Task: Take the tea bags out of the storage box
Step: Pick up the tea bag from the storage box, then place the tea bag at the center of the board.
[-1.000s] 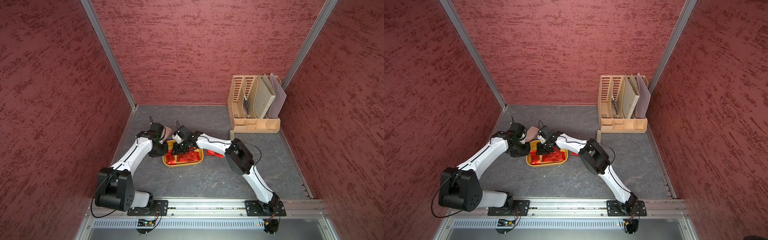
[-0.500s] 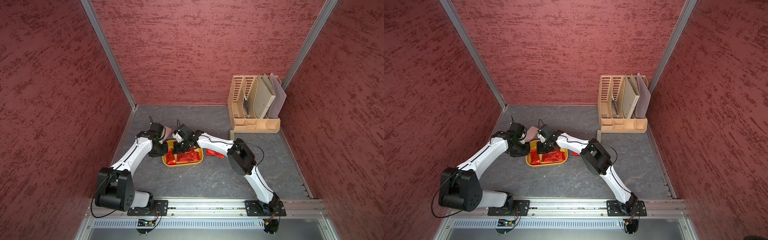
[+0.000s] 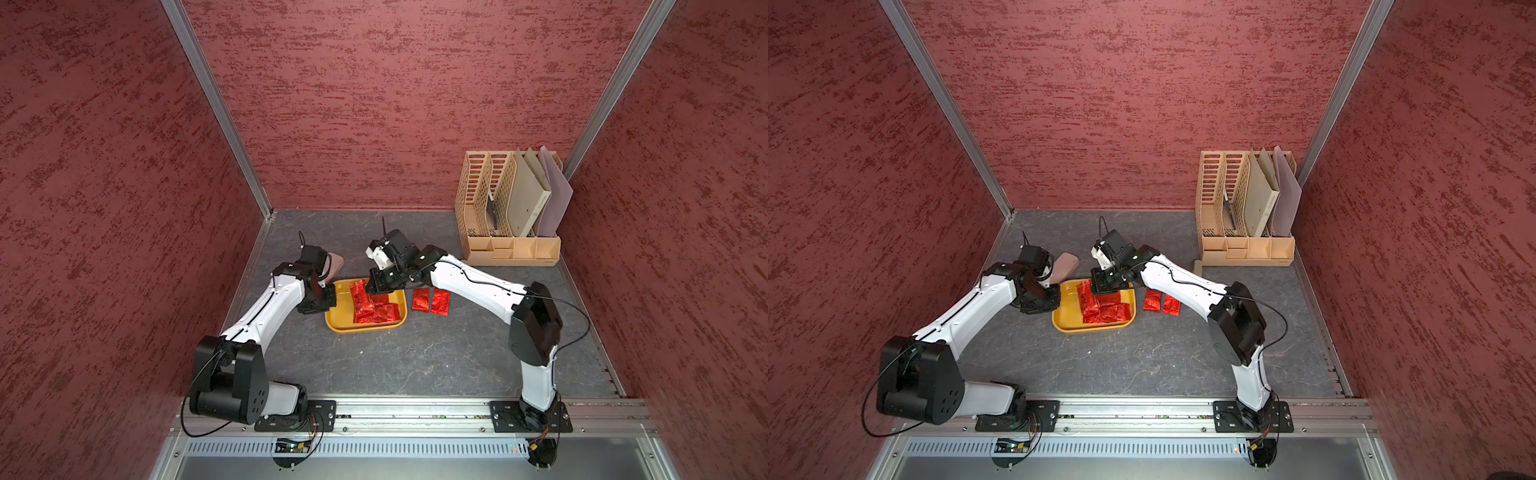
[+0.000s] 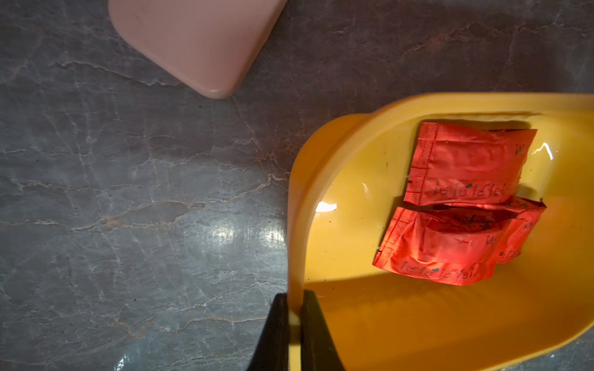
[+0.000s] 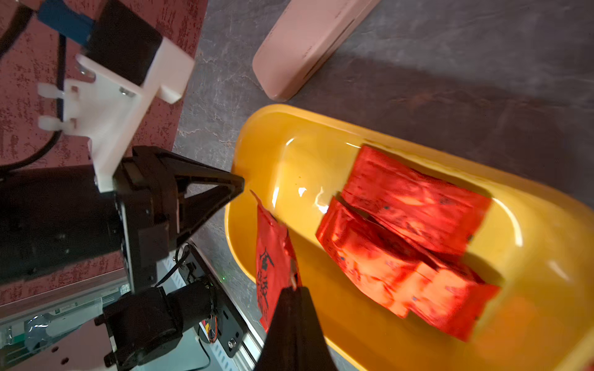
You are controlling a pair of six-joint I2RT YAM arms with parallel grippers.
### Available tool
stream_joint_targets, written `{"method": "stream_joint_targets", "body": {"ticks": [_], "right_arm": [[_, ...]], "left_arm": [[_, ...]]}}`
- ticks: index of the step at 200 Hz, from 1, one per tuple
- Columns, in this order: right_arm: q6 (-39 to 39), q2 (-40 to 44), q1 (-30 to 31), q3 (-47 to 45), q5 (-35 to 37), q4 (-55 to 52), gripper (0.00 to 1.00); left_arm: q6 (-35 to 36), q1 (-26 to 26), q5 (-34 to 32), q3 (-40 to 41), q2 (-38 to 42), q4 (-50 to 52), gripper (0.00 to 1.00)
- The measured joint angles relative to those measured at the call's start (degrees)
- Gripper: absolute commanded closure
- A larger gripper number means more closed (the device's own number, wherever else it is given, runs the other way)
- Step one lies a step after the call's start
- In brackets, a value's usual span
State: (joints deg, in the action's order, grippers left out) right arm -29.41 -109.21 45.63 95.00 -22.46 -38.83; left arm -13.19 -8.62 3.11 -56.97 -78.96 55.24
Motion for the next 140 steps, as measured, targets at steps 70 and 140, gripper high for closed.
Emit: {"method": "stream_joint_targets", "body": {"ticks": [70, 140], "right_arm": [[9.14, 19.1, -25.66, -19.89, -2.01, -6.91, 1.0], [13.16, 20.68, -34.77, -27.36, 2.27, -11.72, 1.0]], "left_arm": [[-0.02, 0.0, 0.0, 0.0, 0.33, 0.0, 1.0], [0.0, 0.0, 0.0, 0.0, 0.33, -0.02, 1.0]]}}
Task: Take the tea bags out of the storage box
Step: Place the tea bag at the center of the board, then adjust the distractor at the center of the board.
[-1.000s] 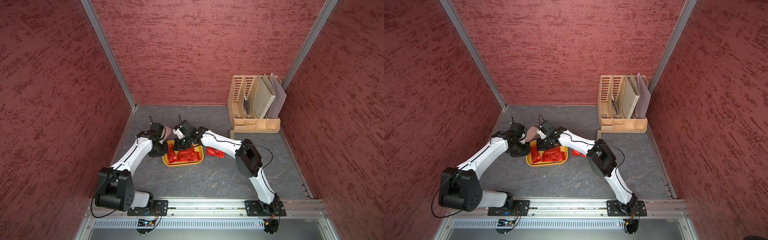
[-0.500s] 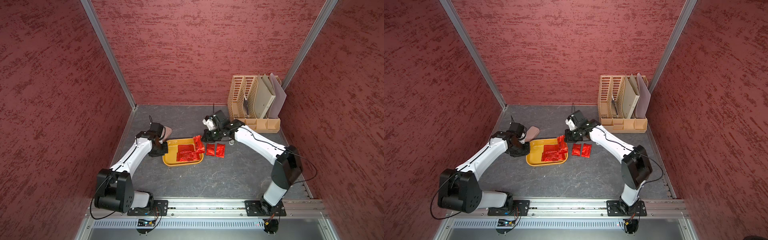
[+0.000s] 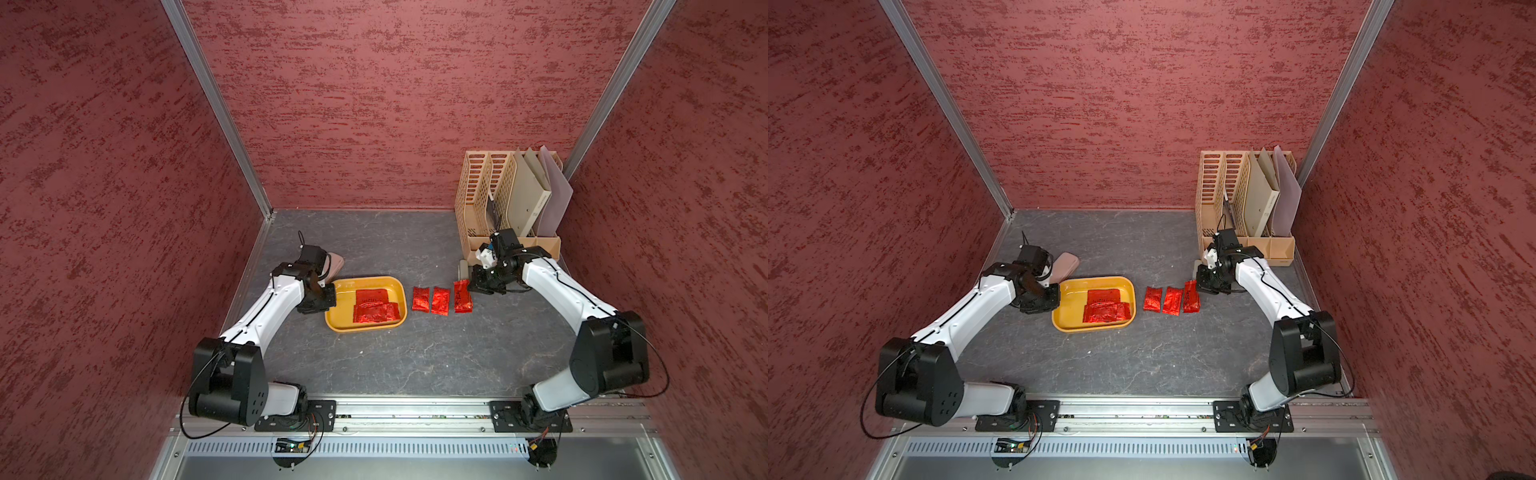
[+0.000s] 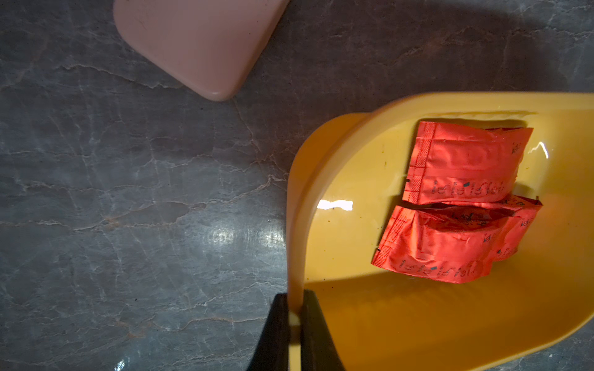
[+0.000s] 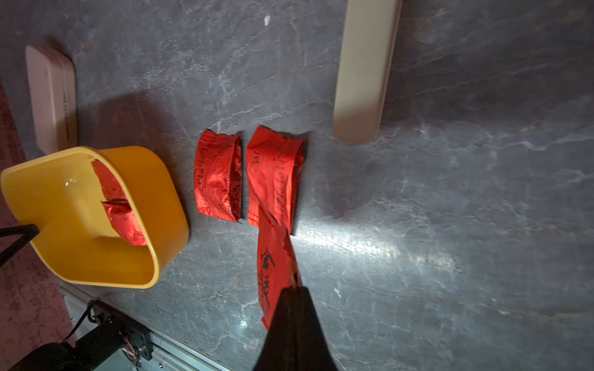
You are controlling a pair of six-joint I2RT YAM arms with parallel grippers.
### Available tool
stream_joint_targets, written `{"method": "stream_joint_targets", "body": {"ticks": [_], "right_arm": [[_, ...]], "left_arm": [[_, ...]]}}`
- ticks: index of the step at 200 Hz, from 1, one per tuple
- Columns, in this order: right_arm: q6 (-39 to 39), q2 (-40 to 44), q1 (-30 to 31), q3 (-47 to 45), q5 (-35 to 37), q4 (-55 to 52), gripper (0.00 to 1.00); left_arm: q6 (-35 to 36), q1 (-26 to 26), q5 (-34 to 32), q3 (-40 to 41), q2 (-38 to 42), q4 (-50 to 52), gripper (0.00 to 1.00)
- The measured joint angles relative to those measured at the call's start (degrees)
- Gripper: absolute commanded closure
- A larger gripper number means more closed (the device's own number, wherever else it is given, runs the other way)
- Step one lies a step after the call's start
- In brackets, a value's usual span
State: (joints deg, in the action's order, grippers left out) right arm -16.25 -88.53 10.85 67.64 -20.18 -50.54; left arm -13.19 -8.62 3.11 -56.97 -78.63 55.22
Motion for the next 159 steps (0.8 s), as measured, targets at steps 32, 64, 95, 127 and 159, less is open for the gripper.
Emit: {"method": "stream_joint_targets", "body": {"ticks": [32, 64, 95, 127, 159], "right_arm": [[0.46, -0.2, -1.46, -1.88, 3.13, -0.35, 1.0], [0.85, -2.69, -3.08, -1.97, 4.92, -0.57, 1.0], [1.18, -5.95, -4.35, -1.97, 5.09, -0.24, 1.0], [1.31, -10.58, -6.73, -0.5, 5.05, 0.44, 1.0], [1.84, -19.23, -7.37, 6.71, 3.8, 1.01, 1.0]], "left_arm": [[0.0, 0.0, 0.02, 0.0, 0.0, 0.0, 1.0], [0.0, 0.0, 0.2, 0.0, 0.0, 0.0, 1.0], [0.0, 0.0, 0.7, 0.0, 0.0, -0.04, 1.0], [0.0, 0.0, 0.87, 0.0, 0.0, -0.09, 1.0], [0.0, 0.0, 0.9, 0.0, 0.0, -0.22, 1.0]]}}
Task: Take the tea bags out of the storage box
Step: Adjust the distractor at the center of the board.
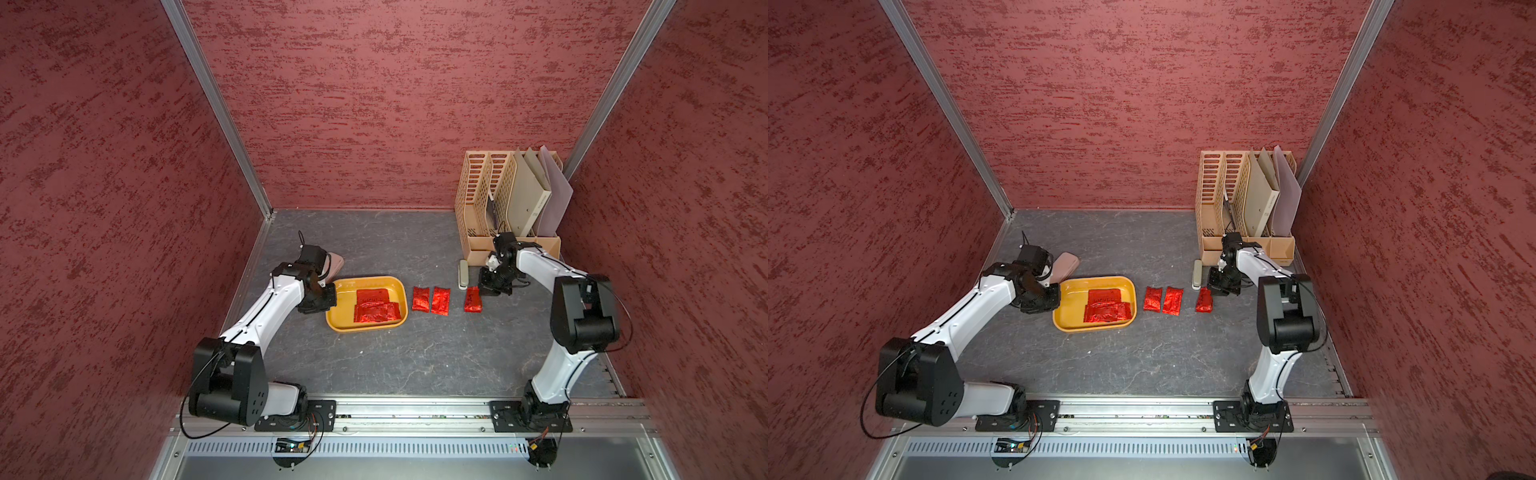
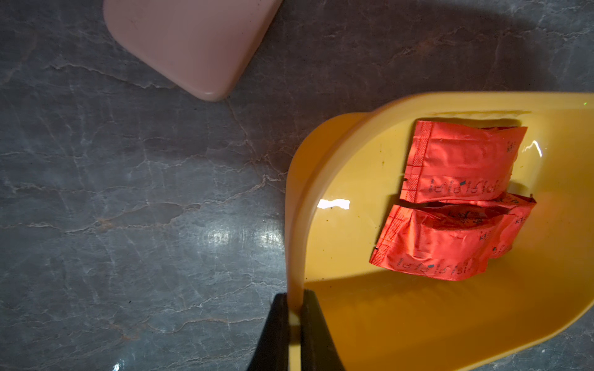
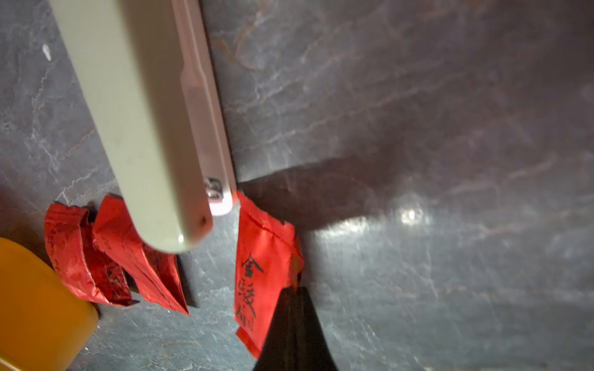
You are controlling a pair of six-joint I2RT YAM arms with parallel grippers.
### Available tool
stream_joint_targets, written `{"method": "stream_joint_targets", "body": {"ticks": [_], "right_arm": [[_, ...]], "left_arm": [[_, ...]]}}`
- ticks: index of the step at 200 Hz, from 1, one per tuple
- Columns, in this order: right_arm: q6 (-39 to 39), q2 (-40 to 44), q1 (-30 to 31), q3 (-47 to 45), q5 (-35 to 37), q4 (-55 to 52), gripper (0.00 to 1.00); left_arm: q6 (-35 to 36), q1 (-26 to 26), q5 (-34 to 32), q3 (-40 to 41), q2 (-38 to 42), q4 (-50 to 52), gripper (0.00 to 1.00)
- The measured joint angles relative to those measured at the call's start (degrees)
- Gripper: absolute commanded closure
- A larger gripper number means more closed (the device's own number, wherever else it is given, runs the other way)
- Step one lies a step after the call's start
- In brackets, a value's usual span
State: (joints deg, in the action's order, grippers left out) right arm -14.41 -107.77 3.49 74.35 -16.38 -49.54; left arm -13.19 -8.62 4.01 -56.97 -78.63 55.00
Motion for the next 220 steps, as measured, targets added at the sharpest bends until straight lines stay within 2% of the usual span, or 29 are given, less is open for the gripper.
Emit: {"method": "stream_joint_targets", "body": {"ticks": [23, 57, 86, 147, 220], "right_arm": [[0.79, -4.46, 0.07, 4.63, -2.21, -0.9, 1.0], [1.53, -6.91, 0.44, 10.49, -4.24, -8.63, 1.0], [2.08, -7.48, 0.55, 12.28, -4.87, -10.51, 1.0], [3.69, -7.02, 1.81, 11.87, -6.29, -8.94, 1.0], [7.43, -5.03, 2.14, 6.97, -1.44, -3.02, 1.0]], "left_arm": [[0.0, 0.0, 0.0, 0.0, 0.0, 0.0, 1.0], [0.0, 0.0, -0.02, 0.0, 0.0, 0.0, 1.0], [0.0, 0.0, -0.02, 0.0, 0.0, 0.0, 1.0], [0.0, 0.0, -0.02, 0.0, 0.0, 0.0, 1.0], [0.0, 0.0, 0.0, 0.0, 0.0, 0.0, 1.0]]}}
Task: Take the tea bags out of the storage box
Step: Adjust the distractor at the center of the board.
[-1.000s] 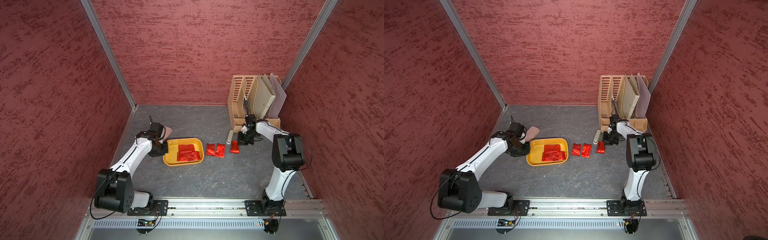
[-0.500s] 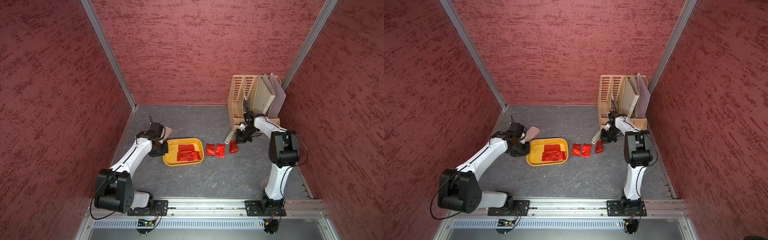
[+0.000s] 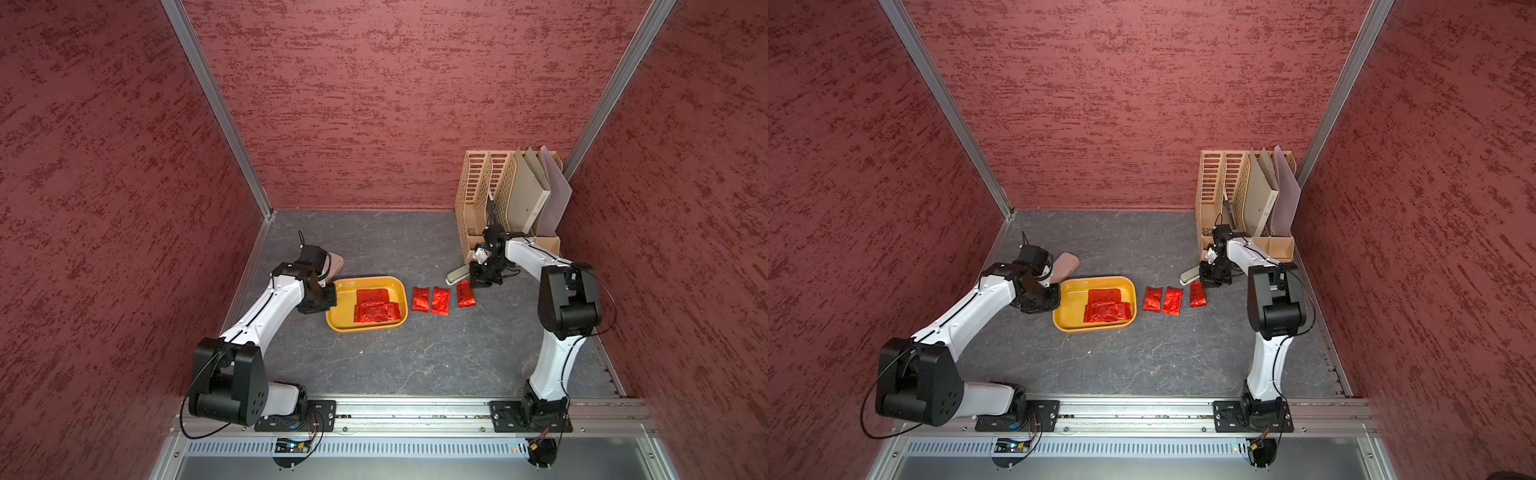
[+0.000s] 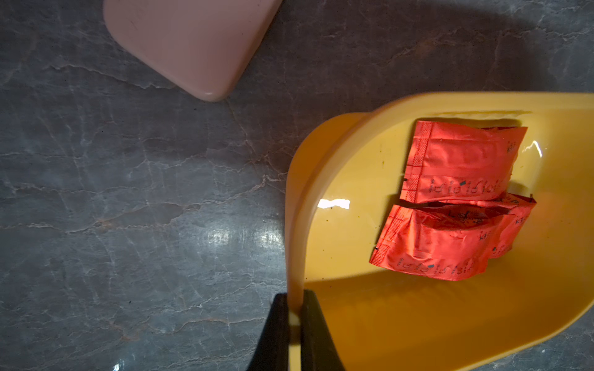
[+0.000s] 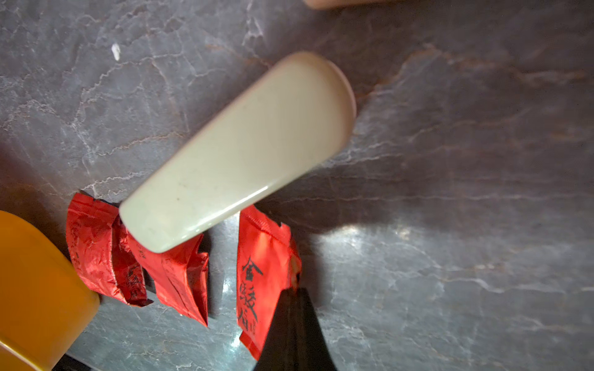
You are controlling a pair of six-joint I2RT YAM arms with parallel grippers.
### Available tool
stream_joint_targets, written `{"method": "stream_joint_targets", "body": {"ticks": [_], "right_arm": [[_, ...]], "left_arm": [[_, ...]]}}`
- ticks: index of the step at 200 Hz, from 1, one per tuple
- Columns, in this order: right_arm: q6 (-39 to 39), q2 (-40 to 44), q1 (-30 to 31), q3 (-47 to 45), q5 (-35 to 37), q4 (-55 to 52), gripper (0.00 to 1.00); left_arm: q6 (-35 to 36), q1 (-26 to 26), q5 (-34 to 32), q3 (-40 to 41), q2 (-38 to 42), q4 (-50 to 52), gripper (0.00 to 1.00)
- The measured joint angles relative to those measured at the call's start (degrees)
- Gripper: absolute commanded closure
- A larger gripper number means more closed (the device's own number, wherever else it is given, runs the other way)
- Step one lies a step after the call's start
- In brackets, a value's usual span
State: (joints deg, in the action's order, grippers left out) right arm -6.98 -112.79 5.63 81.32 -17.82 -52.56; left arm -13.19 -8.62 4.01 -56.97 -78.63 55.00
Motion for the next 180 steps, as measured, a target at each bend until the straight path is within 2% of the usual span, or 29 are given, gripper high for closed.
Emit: {"method": "stream_joint_targets", "body": {"ticks": [104, 180], "right_arm": [[-1.64, 3.37, 0.0, -9.4, -3.19, 14.36, 1.0], [0.31, 3.48, 0.0, -8.48, -2.73, 12.0, 1.0]], "left_arm": [[0.0, -0.02, 0.02, 0.0, 0.0, 0.0, 1.0], [0.02, -0.07, 0.2, 0.0, 0.0, -0.02, 1.0]]}}
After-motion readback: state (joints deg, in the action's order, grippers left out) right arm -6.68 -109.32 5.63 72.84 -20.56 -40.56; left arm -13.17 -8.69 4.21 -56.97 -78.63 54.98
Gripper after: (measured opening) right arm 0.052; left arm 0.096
